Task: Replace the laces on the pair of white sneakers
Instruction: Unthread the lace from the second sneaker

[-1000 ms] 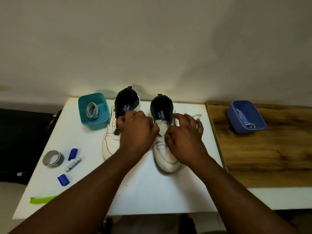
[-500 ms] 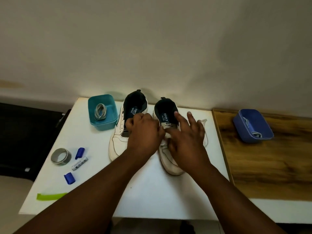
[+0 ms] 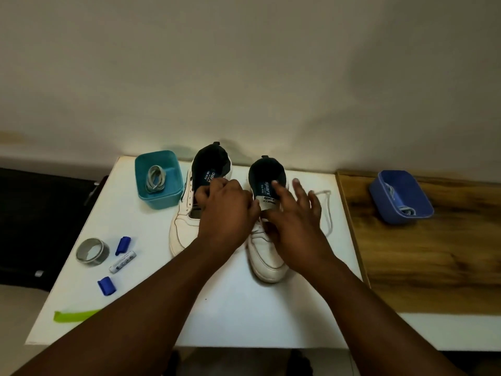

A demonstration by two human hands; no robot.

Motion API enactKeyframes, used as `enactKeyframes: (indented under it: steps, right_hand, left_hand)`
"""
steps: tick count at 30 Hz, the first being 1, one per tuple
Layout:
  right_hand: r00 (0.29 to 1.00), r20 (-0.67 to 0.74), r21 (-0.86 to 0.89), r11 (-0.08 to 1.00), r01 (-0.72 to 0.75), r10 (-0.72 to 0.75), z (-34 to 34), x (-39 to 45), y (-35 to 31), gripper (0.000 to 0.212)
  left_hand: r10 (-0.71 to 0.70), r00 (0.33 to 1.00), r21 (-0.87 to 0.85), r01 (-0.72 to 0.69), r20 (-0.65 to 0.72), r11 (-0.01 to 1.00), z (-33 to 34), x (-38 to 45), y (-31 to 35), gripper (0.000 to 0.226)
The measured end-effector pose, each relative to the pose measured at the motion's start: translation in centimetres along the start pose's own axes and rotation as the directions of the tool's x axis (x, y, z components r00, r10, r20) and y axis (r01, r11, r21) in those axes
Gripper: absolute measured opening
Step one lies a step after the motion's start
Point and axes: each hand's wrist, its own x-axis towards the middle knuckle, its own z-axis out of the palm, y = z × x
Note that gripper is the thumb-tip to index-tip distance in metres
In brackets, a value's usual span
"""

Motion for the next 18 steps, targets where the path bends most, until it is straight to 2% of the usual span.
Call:
enactKeyframes:
  steps: [3,5,6,7,9,10,11,12,14,15,16,18]
  right_hand:
    - [1.000,0.002,-0.027,0.999,-0.029,0.029,0.7,0.0,0.3,0.010]
    - [0.982,-0.142,-0.048,0.990,-0.134,0.126,0.1,0.0,1.0,0.015]
    - [0.940,-0.238,-0.006,0.967,-0.255,0.246,-0.2,0.1,1.8,0.018]
    - [0.868,-0.291,0.078,0.915,-0.397,0.401,-0.8,0.1,2.9,0.018]
    - [0.714,-0.249,0.288,0.754,-0.590,0.654,-1.9,0.0,4.4,0.017]
    - [0.686,-0.199,0.321,0.708,-0.629,0.700,-1.9,-0.1,4.5,0.020]
    - [0.721,-0.187,0.281,0.740,-0.611,0.667,-1.6,-0.2,4.0,0.022]
    - [0.797,-0.210,0.205,0.823,-0.530,0.566,-1.1,-0.4,3.0,0.028]
    - [0.949,-0.202,0.045,0.970,-0.237,0.241,-0.1,-0.6,1.0,0.041]
    - [0.983,-0.148,-0.032,0.993,-0.118,0.112,0.4,-0.4,0.4,0.035]
    - [0.995,-0.085,-0.079,0.995,-0.054,0.047,0.8,-0.1,0.1,0.022]
    - [0.999,-0.012,-0.088,0.995,-0.043,0.042,1.0,0.1,0.1,0.011]
  left_hand:
    - [-0.001,1.000,-0.030,0.001,-0.009,1.000,0.2,0.0,-0.4,0.038]
    - [-0.005,1.000,-0.020,0.004,-0.016,1.000,0.1,0.2,-0.6,0.037]
    - [-0.010,1.000,-0.010,0.010,-0.010,1.000,0.1,0.3,-0.6,0.036]
    - [-0.021,1.000,-0.010,0.021,-0.001,1.000,0.0,0.4,-0.5,0.036]
    - [-0.032,0.999,-0.030,0.032,0.008,0.999,-0.1,0.3,0.0,0.037]
    - [-0.025,1.000,-0.035,0.025,0.004,0.999,-0.1,0.2,0.3,0.038]
    - [-0.017,1.000,-0.039,0.017,-0.003,0.999,0.0,0.0,0.5,0.038]
    - [-0.012,1.000,-0.047,0.012,-0.007,0.999,0.2,-0.2,0.6,0.038]
    - [-0.011,1.000,-0.064,0.010,-0.010,0.998,0.2,-0.3,0.7,0.036]
    - [-0.013,1.000,-0.066,0.012,-0.013,0.998,0.2,-0.2,0.5,0.036]
    - [-0.016,1.000,-0.066,0.015,-0.012,0.998,0.1,-0.2,0.4,0.035]
    - [-0.027,1.000,-0.089,0.026,-0.006,0.996,0.0,-0.2,0.0,0.034]
